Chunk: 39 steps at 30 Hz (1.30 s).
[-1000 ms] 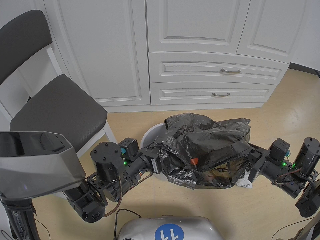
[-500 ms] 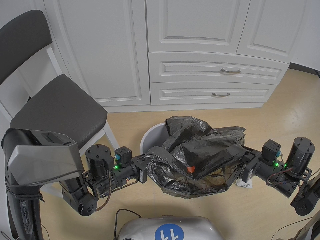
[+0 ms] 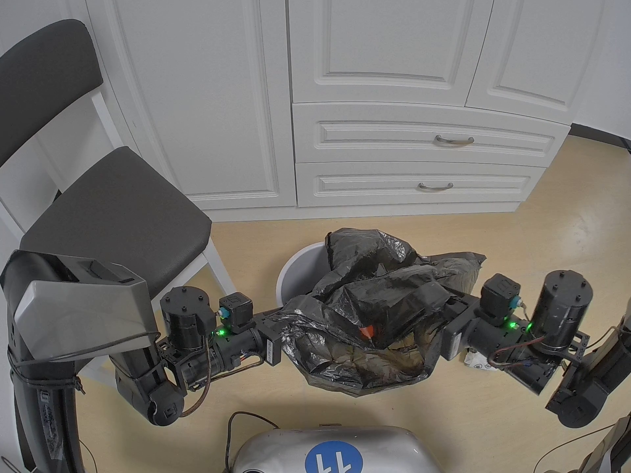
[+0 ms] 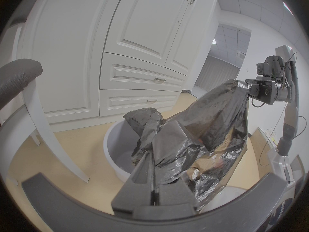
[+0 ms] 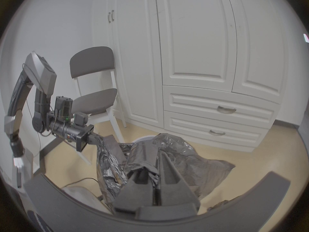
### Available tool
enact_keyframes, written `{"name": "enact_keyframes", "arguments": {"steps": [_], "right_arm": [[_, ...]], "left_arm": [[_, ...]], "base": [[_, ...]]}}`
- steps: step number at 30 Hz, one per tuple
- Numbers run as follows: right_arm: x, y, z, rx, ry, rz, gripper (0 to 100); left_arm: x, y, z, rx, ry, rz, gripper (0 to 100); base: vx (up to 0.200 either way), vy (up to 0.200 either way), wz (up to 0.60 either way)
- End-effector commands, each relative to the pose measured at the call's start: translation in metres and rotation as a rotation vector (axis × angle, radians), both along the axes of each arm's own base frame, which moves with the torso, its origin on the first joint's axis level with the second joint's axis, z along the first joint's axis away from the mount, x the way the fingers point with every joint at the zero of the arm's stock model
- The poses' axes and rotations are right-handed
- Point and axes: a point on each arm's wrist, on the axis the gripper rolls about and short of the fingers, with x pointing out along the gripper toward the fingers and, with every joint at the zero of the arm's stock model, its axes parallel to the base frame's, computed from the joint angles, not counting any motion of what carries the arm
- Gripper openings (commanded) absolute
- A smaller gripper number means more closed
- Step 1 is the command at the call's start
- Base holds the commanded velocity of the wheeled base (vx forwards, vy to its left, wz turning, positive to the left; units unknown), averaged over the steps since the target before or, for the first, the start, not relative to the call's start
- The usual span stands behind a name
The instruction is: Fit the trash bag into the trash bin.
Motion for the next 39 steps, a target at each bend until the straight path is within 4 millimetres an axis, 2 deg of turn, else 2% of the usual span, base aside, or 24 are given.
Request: {"name": "enact_keyframes", "arguments": {"steps": [1,11,16,23,29,34,39], "right_arm": [[0.009,0.029,-0.018,0.027,0.068,0.044,0],[0.025,0.074,-0.034,0.023,0.104,0.12,0],[0.029,0.092,-0.041,0.098,0.151,0.131,0],[0.049,0.116,-0.053,0.198,0.178,0.081,0],[0.064,0.13,-0.057,0.305,0.196,0.052,0],[0.07,0.136,-0.063,0.336,0.209,0.048,0],[0.074,0.138,-0.06,0.374,0.206,0.046,0]], "left_arm": [[-0.007,-0.004,0.0,0.005,0.01,-0.016,0],[-0.011,-0.011,-0.005,0.011,0.028,0.001,0],[-0.01,-0.012,-0.012,0.017,0.044,0.002,0],[-0.008,-0.011,-0.016,-0.011,0.086,0.015,0],[-0.007,-0.011,-0.022,-0.004,0.1,0.019,0],[-0.006,-0.011,-0.028,0.005,0.114,0.019,0],[-0.004,-0.012,-0.031,-0.01,0.13,0.026,0]], "base": [[0.0,0.0,0.0],[0.0,0.0,0.0],[0.0,0.0,0.0],[0.0,0.0,0.0],[0.0,0.0,0.0],[0.0,0.0,0.0],[0.0,0.0,0.0]]}}
